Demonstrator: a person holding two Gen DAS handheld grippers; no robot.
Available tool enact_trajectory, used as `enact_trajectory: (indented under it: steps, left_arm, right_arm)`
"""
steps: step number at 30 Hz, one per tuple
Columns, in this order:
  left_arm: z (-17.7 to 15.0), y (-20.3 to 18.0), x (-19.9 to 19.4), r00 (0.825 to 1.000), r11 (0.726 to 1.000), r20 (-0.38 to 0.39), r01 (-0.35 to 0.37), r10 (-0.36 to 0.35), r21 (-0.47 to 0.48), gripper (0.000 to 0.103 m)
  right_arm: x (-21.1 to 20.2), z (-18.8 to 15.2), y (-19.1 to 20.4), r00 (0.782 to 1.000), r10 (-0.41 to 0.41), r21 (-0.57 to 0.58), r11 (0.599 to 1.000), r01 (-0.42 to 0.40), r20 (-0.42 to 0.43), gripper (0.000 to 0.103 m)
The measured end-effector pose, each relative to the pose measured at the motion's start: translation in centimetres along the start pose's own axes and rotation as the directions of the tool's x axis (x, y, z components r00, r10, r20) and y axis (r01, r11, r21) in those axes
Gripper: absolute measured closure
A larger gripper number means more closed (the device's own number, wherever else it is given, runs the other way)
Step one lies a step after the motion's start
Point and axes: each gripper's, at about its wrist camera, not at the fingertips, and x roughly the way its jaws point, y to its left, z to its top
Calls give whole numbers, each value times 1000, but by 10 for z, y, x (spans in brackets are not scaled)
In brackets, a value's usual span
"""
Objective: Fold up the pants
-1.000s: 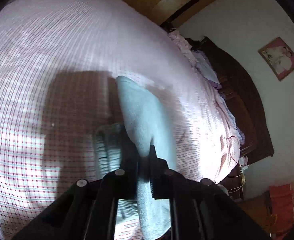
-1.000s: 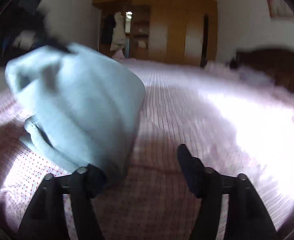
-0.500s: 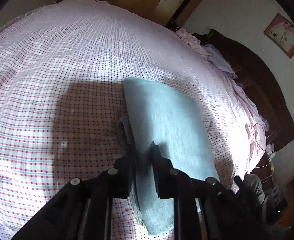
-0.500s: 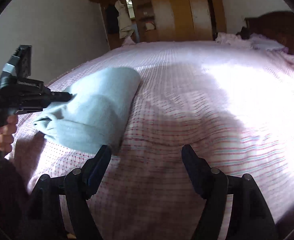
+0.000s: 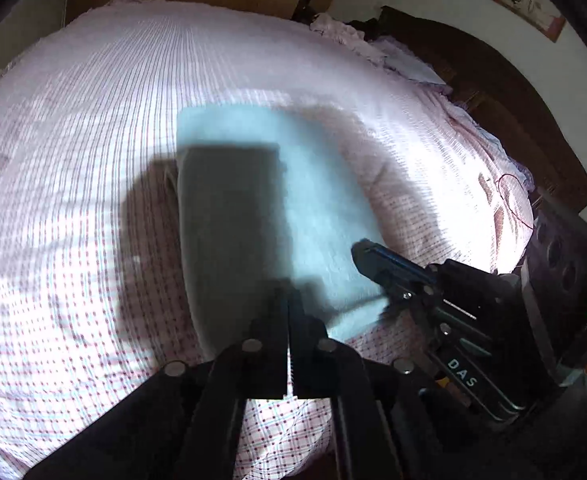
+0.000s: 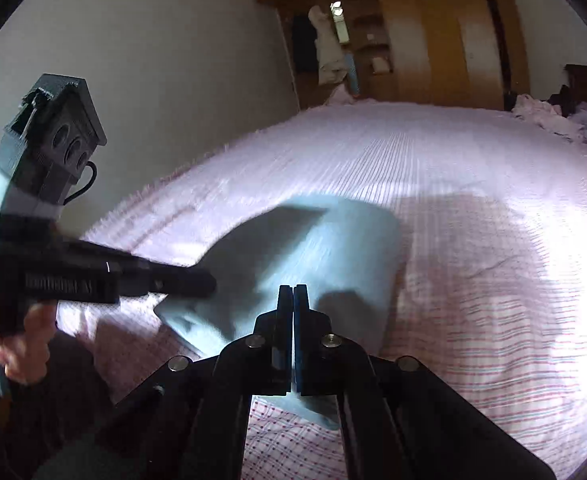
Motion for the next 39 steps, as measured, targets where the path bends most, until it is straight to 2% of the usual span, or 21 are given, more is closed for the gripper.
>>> enact_trajectory:
  steps: [3, 5, 8, 11, 14, 15, 17, 19, 21, 23, 25, 28, 30, 33, 34, 37, 39]
  left_arm:
    - [-18, 7, 9, 999, 999, -18, 32, -32, -26, 103]
    - [-19, 3, 10, 999, 999, -22, 29, -30, -20, 103]
    - [-12, -4, -4, 1000, 1000, -2, 25, -25, -15, 103]
    - [4, -11, -26, 998, 999, 43, 48, -47, -4, 103]
    - [27, -14, -40, 996, 1000, 85, 22, -23, 20, 102]
    - [36, -12, -42, 996, 1000, 93, 13, -14, 19, 102]
    - [55, -5, -43, 994, 1000, 113, 4, -6, 17, 103]
    - [72, -5, -31, 992, 1000, 127, -16, 13, 18, 103]
    - [79, 5, -20, 993, 1000, 118, -15, 12, 26, 103]
    - [78, 14, 7, 998, 999, 47, -33, 32, 22, 103]
    - [68, 20, 37, 998, 999, -41, -51, 51, 17, 103]
    - [64, 21, 33, 999, 998, 3, -49, 49, 28, 103]
    - [72, 21, 22, 999, 999, 28, -43, 43, 11, 103]
    - [82, 20, 8, 990, 996, 112, -89, 88, 3, 103]
    - [83, 19, 10, 988, 994, 111, -107, 106, 9, 103]
    - [76, 26, 41, 995, 995, 4, -97, 97, 5, 103]
    - [71, 30, 44, 995, 995, 28, -101, 101, 6, 103]
  right_arm:
    - [10, -25, -9, 998, 21, 19, 1000, -20, -54, 103]
    - [5, -31, -12, 998, 39, 26, 999, -37, -45, 103]
    - [-13, -21, -8, 999, 32, 22, 999, -32, -10, 103]
    - [-24, -14, -12, 999, 15, 24, 1000, -16, 35, 103]
    - [-11, -19, -20, 999, 19, 34, 999, -19, -29, 103]
    - [-11, -16, -22, 999, 31, 33, 999, -30, -26, 103]
    - [-15, 5, -28, 999, 25, 53, 998, -26, 23, 103]
    - [-10, 32, -37, 998, 36, 73, 997, -40, 50, 103]
    - [8, 50, -43, 999, 44, 74, 996, -46, 28, 103]
    - [38, 51, -51, 998, 22, 91, 996, -17, -52, 103]
    - [61, 37, -62, 993, 43, 141, 990, -27, -109, 103]
    - [59, 34, -77, 990, 111, 251, 964, -86, -85, 103]
    - [49, 44, -77, 995, 92, 231, 970, -79, -49, 103]
    - [44, 57, -78, 996, 85, 193, 978, -83, -3, 103]
    - [49, 58, -80, 997, 72, 197, 978, -67, -17, 103]
    - [75, 48, -89, 992, 91, 238, 969, -68, -87, 103]
    - [77, 42, -96, 990, 125, 274, 956, -101, -73, 103]
